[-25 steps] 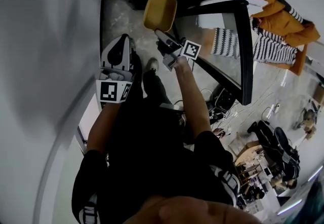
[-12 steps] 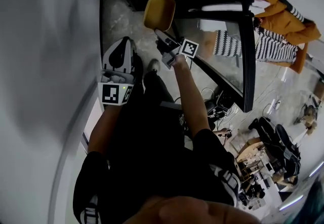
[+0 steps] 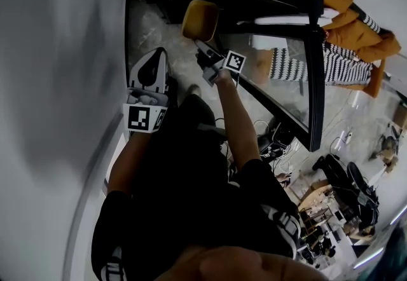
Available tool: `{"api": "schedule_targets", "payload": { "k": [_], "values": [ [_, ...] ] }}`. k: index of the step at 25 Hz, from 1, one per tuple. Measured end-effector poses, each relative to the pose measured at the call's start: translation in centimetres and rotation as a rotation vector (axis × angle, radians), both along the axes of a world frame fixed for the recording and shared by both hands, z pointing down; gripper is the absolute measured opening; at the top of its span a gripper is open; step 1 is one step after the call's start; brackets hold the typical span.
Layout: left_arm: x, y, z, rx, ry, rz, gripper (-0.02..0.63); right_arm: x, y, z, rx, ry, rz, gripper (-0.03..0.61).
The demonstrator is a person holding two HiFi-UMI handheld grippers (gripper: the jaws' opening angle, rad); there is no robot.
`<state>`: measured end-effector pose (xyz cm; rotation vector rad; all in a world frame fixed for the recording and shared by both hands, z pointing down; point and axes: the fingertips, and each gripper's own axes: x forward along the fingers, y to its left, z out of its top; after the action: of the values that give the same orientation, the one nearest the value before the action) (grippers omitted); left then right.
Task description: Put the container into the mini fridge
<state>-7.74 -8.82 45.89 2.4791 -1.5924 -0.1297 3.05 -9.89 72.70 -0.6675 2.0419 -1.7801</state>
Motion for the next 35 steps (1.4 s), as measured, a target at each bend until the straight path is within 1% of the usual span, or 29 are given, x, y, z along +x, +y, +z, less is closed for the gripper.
{"api": "schedule_targets", "payload": {
  "k": [3, 7, 13, 17, 23, 35],
  "values": [
    [0.3, -0.7, 0.4, 0.007, 0.001, -0.004, 0.005, 0.6, -0.8, 1.1, -0.01, -0.005, -0.002, 0.213],
    [0.0, -1.0, 1.0, 0.024, -0.001, -0.011, 0.005, 0.6, -1.9, 2.3, 0.003, -0.007, -0.003, 0.213],
    [0.2, -0.8, 1.9, 0.038, 0.0, -0.022, 0.005, 1.0, -2.7, 4.2, -0.016, -0.015, 0.002, 0.213],
    [0.1, -0.8, 2.2, 0.044, -0.004, -0.028, 0.005, 1.1, -3.2, 5.2, -0.042, -0.044, 0.018, 0.213],
    [-0.3, -0.8, 2.4, 0.045, -0.005, -0.04, 0.005, 1.2, -4.3, 5.3, -0.068, -0.095, 0.045, 0.216],
    [-0.6, -1.2, 2.1, 0.044, -0.003, -0.042, 0.005, 1.2, -7.0, 5.6, -0.083, -0.094, 0.081, 0.216]
  ]
}}
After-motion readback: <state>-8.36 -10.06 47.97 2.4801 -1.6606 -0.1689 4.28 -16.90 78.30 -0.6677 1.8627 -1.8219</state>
